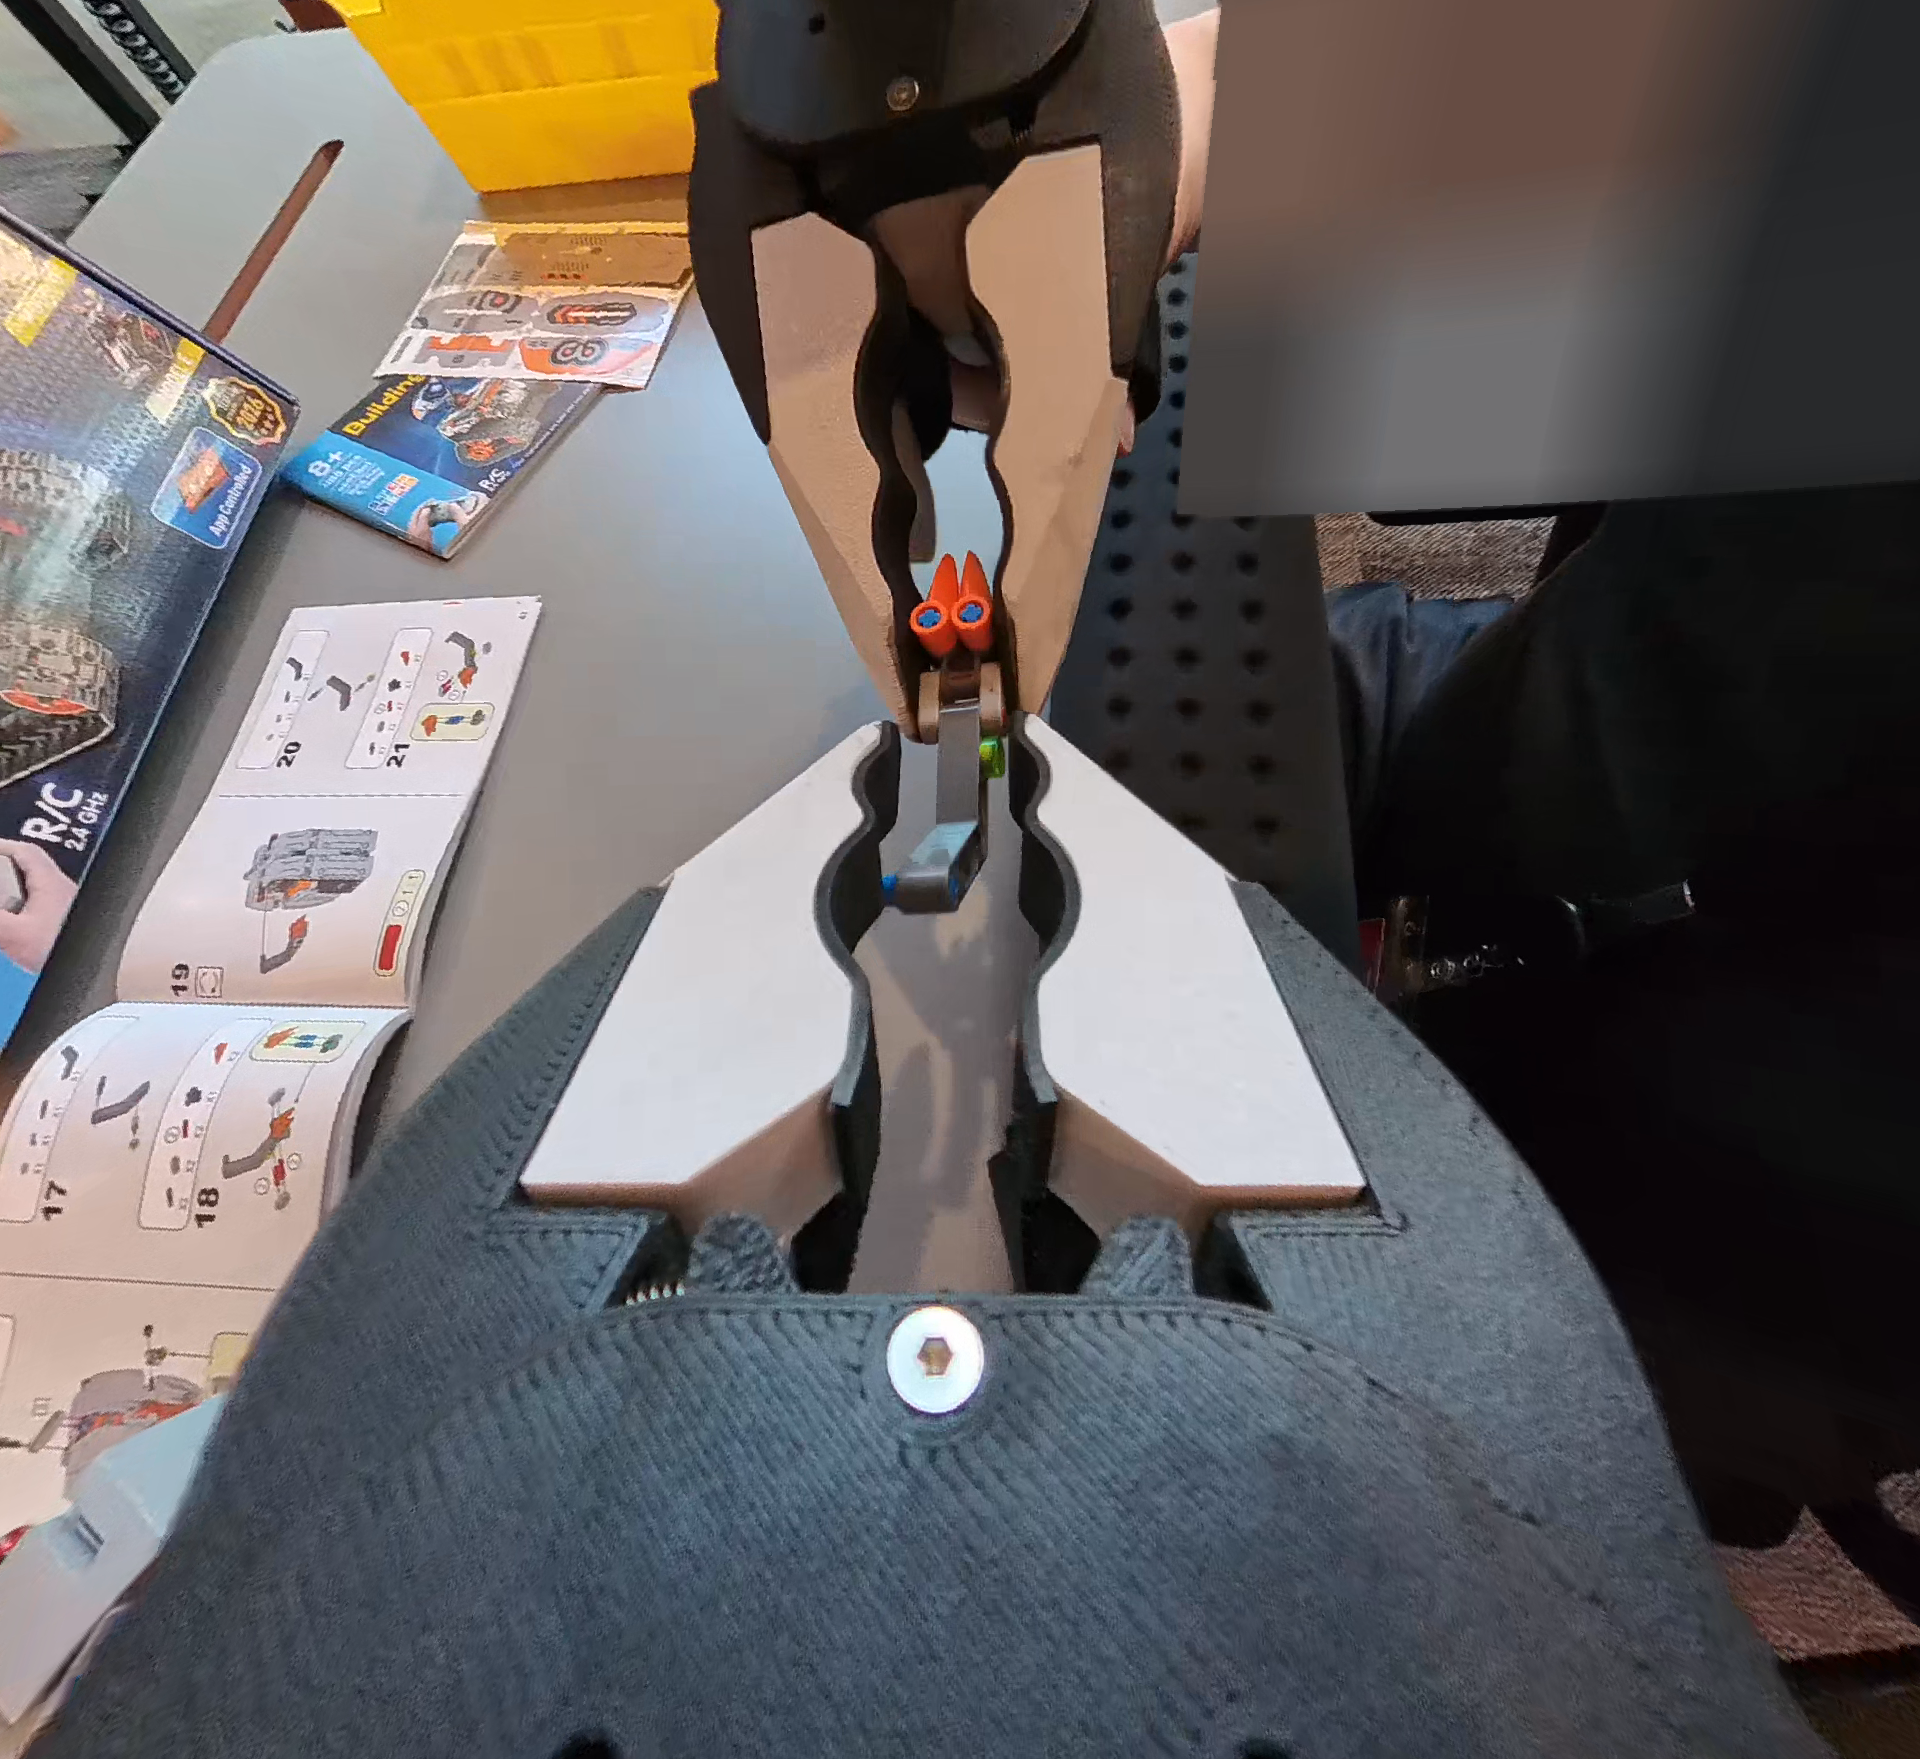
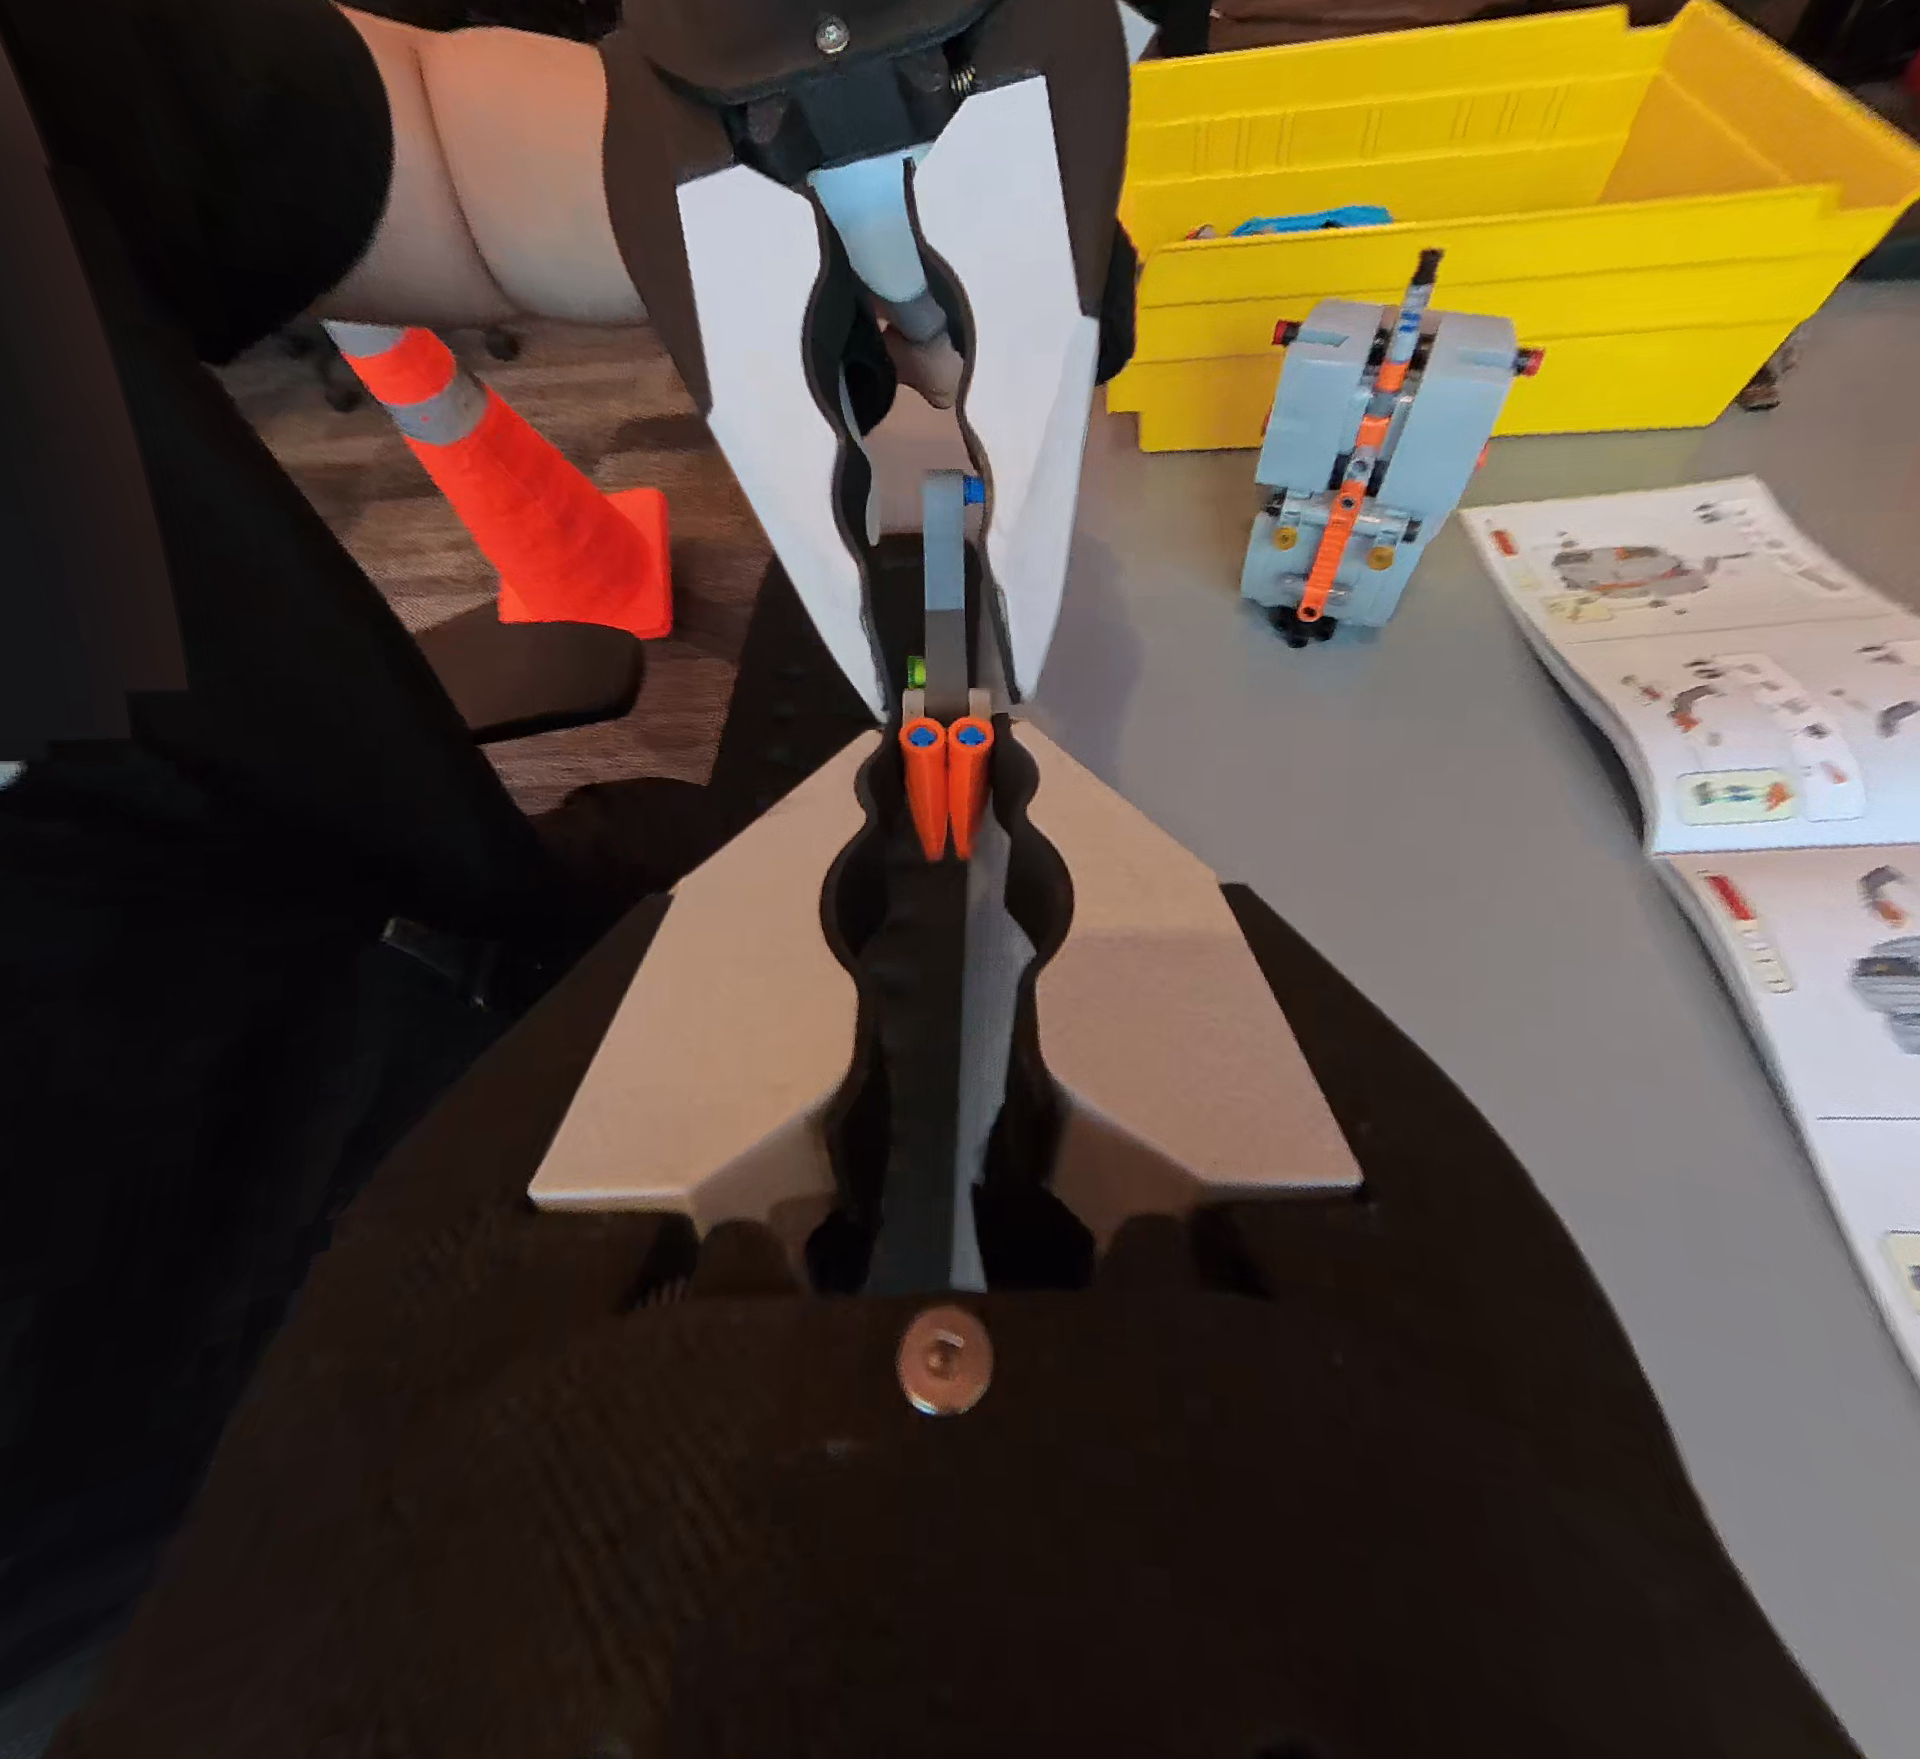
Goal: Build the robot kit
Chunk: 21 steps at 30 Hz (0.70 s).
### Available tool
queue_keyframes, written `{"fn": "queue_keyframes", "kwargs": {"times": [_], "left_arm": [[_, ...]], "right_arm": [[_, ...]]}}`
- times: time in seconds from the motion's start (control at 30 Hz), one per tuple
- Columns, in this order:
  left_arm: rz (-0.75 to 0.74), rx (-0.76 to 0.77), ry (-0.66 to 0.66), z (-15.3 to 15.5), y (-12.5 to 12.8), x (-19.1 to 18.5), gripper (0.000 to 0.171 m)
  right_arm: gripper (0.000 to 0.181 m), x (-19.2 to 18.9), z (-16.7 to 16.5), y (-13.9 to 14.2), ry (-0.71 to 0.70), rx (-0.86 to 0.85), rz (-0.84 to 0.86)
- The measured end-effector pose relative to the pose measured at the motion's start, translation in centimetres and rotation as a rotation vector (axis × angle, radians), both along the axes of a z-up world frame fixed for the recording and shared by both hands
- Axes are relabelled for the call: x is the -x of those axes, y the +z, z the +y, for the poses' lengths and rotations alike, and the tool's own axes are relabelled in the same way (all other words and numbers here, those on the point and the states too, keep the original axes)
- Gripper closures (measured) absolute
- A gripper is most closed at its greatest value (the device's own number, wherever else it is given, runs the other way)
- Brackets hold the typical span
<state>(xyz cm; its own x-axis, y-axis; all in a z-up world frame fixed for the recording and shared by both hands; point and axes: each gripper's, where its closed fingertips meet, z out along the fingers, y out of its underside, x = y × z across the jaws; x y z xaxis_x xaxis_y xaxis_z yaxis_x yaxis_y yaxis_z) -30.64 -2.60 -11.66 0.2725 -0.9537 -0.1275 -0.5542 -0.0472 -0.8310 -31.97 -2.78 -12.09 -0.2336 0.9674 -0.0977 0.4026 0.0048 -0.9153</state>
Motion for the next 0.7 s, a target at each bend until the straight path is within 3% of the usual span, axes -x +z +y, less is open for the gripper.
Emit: {"fn": "queue_keyframes", "kwargs": {"times": [0.2,0.43,0.7], "left_arm": [[0.087,-0.142,-0.016,-0.2,-0.1,-0.2,0.157],[0.261,-0.567,-0.056,-0.5,0.8,-0.6,0.157],[0.323,-0.679,-0.063,-0.5,0.9,-0.6,0.157]], "right_arm": [[0.165,0.0,0.1,0.2,-0.011,-0.296,0.054],[0.165,-0.4,-0.1,1.3,0.006,-0.796,0.172],[0.159,-0.4,0.2,1.5,-0.062,-0.843,0.182]]}}
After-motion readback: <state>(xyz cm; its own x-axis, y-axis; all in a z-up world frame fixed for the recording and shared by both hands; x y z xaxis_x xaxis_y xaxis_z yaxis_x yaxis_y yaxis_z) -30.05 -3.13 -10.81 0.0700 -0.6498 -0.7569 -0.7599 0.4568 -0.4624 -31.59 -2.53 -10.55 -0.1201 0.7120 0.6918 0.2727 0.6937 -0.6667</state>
